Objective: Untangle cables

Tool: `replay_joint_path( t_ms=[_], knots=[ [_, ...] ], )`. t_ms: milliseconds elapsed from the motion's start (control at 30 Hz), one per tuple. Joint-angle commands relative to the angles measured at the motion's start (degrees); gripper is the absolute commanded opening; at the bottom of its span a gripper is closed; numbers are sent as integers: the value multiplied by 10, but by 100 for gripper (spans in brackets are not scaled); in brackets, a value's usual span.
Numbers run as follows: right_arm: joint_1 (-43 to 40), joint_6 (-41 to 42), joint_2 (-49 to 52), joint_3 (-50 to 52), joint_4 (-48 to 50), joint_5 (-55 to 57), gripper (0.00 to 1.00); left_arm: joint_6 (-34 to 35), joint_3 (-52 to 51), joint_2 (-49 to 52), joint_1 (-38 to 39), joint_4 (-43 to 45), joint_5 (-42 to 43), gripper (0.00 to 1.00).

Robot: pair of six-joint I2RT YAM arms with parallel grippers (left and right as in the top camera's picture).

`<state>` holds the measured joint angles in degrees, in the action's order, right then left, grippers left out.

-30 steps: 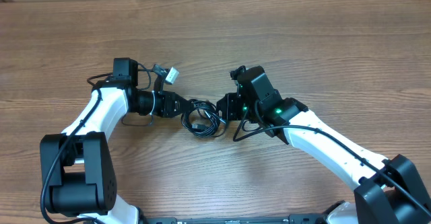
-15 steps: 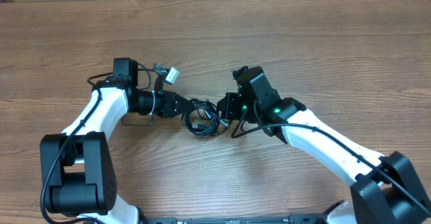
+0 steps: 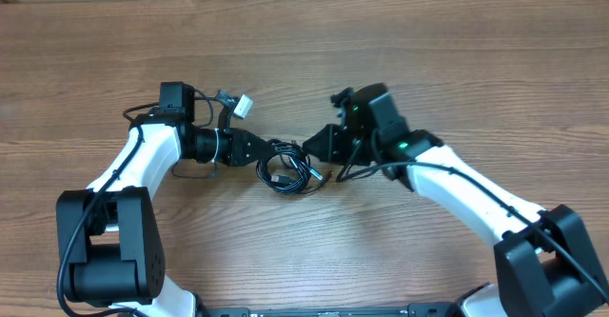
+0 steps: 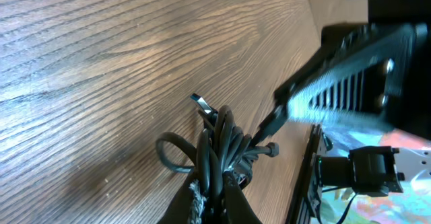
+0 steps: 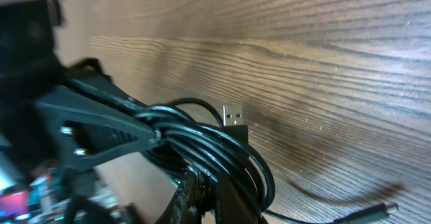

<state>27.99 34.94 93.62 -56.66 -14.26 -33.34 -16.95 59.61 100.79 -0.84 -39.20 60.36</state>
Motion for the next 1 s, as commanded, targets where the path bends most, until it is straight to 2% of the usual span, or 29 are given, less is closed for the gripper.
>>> replay_joint_path(
  t_ms=[0,333,700,967],
  knots=[
    [-25,-7,-6,-11,8,-107,4,-12,5,2,5,-2,34,4],
    [-7,-7,-5,-7,-59,-90,4,-12,5,2,5,-2,34,4],
    [75,-7,-3,-7,-65,91,4,-12,5,2,5,-1,36,4],
    [76,-7,-3,-7,-60,76,4,-12,5,2,5,-2,39,4]
  ],
)
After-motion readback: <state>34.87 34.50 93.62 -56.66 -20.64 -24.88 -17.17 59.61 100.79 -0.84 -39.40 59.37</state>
